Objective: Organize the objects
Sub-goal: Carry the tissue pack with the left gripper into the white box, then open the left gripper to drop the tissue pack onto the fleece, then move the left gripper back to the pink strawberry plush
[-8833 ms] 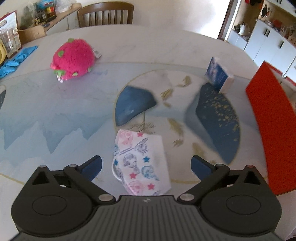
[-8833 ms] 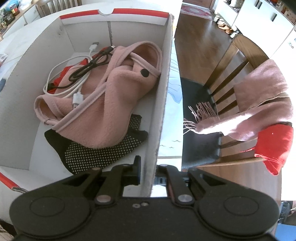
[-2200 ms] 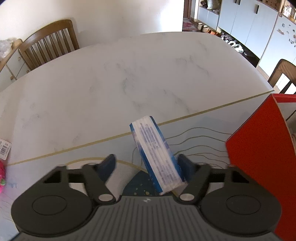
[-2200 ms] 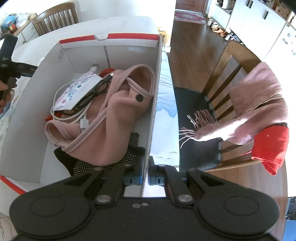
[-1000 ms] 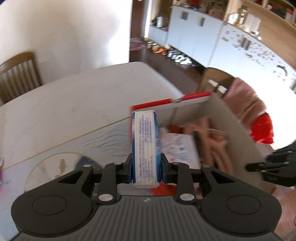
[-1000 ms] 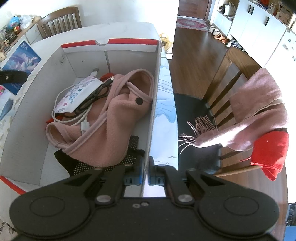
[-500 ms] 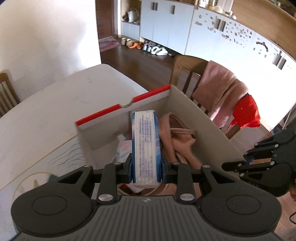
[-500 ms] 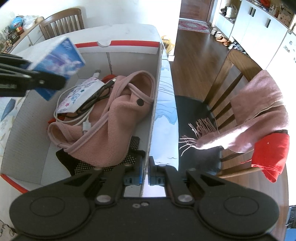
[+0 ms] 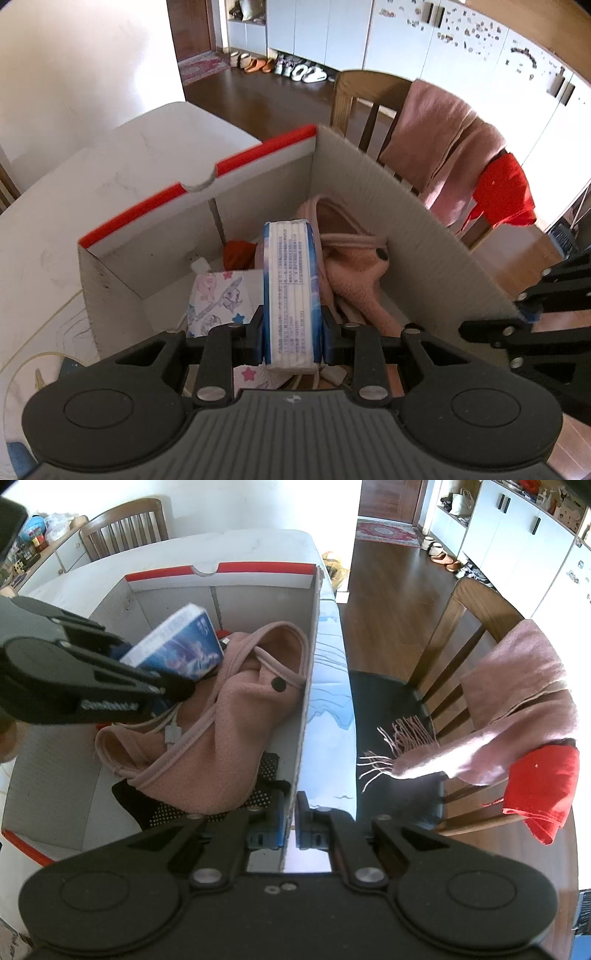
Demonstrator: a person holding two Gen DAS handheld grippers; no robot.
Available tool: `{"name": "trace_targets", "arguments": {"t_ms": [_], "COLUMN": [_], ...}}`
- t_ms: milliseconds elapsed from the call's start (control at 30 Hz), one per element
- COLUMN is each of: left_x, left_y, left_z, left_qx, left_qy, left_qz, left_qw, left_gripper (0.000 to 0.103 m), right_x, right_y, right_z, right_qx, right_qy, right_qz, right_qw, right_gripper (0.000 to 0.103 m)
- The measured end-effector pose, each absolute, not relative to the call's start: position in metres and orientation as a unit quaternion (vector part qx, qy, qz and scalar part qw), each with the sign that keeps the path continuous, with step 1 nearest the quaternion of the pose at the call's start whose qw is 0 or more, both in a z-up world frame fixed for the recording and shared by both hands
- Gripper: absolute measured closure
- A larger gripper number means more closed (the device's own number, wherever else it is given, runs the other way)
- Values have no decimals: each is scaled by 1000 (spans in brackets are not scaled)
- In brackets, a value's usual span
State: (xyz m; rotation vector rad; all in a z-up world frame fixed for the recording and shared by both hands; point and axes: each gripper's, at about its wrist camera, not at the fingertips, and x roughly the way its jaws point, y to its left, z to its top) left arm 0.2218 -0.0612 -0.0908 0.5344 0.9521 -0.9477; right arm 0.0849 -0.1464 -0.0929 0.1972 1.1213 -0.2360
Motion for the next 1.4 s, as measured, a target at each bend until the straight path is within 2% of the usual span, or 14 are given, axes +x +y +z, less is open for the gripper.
{"name": "trace_targets", "arguments": {"t_ms": [300,367,433,467,967,1400], "left_x": [220,220,220,219,220,240], "left_y": [-62,-60,-56,-54,-10,69], "left_z": [-99,-99,-97,-96,-59,-31], "left_qx": [254,251,244,241,173,118], "left_qy": [434,433,428,424,411,391], "left_qz": [-442,-447,-449,-449,-474,-429], "left_qw": [743,741,745,749,760,806], "left_gripper": [75,68,34,30,29,29], "right_x": [85,85,85,85,84,88], "right_y": [-147,-146,-146,-146,-147,-145], "right_z": [-93,-93,-93,-93,-93,-94], "right_qx": [96,96,96,96,95,86], "right_qy": [529,529,529,529,530,537], "right_qz": [-111,-111,-111,-111,-111,-114], "right_qw": [836,836,836,836,836,831], "right_gripper": [98,98,98,98,98,98]}}
